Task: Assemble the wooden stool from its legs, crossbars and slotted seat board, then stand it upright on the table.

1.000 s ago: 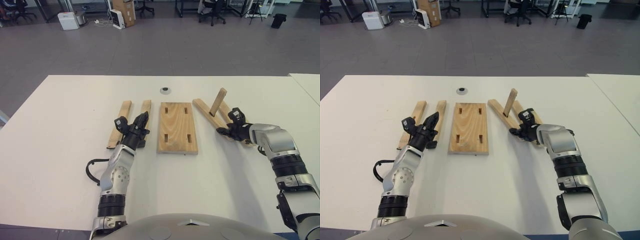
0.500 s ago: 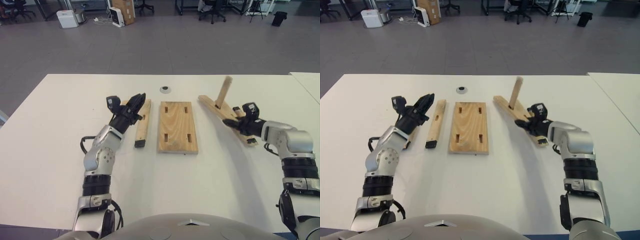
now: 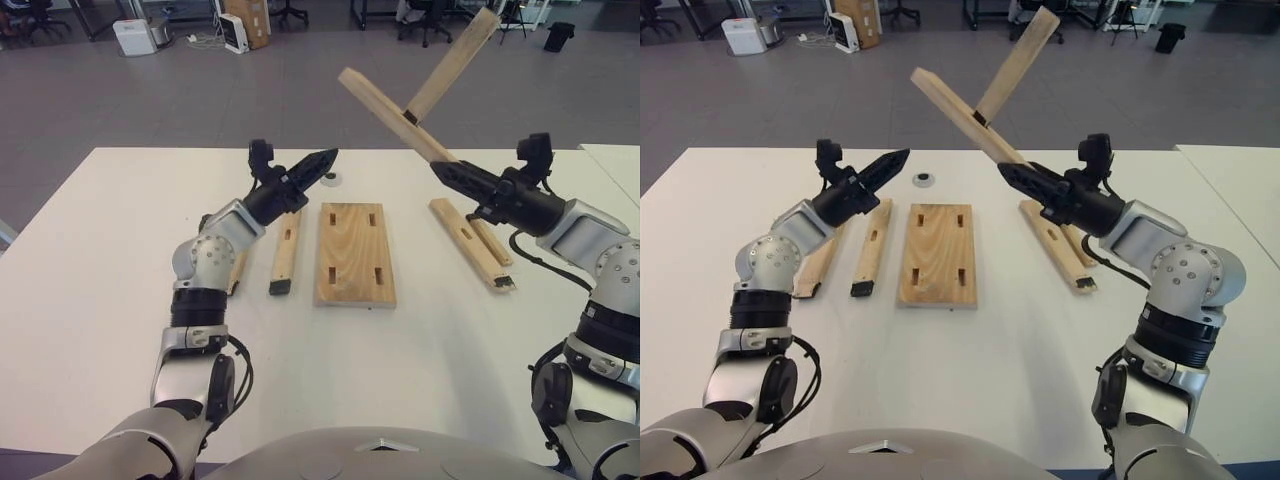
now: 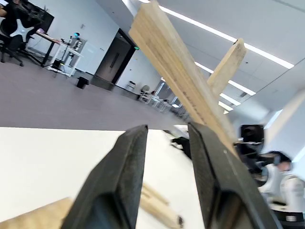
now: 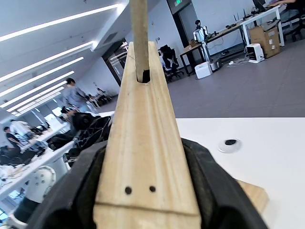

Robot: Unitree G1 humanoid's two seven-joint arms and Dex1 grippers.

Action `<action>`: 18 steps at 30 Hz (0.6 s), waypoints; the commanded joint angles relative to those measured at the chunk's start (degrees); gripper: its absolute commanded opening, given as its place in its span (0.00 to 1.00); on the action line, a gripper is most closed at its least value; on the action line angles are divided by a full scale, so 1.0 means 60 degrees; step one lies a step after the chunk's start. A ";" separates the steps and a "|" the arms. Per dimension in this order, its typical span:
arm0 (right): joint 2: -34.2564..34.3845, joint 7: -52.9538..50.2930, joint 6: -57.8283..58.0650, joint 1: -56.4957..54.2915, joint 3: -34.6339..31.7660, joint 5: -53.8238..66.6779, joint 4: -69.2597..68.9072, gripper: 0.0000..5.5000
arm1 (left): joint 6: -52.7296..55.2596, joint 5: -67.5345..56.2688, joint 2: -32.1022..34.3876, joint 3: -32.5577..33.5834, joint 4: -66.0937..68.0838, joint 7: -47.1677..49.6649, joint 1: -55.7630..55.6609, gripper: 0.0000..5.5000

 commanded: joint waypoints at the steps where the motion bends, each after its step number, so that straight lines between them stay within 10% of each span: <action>1: 0.0313 -0.0603 0.0393 -0.0051 -0.0148 0.1465 -0.0486 0.38 | 0.0836 -0.0925 0.0272 0.0375 -0.0437 -0.0162 -0.0556 0.32; 18: 0.0168 -0.1923 -0.0383 0.1211 0.1409 0.4337 -0.1664 0.38 | 0.2119 -0.2820 0.0184 0.1083 -0.0164 0.0321 -0.0954 0.72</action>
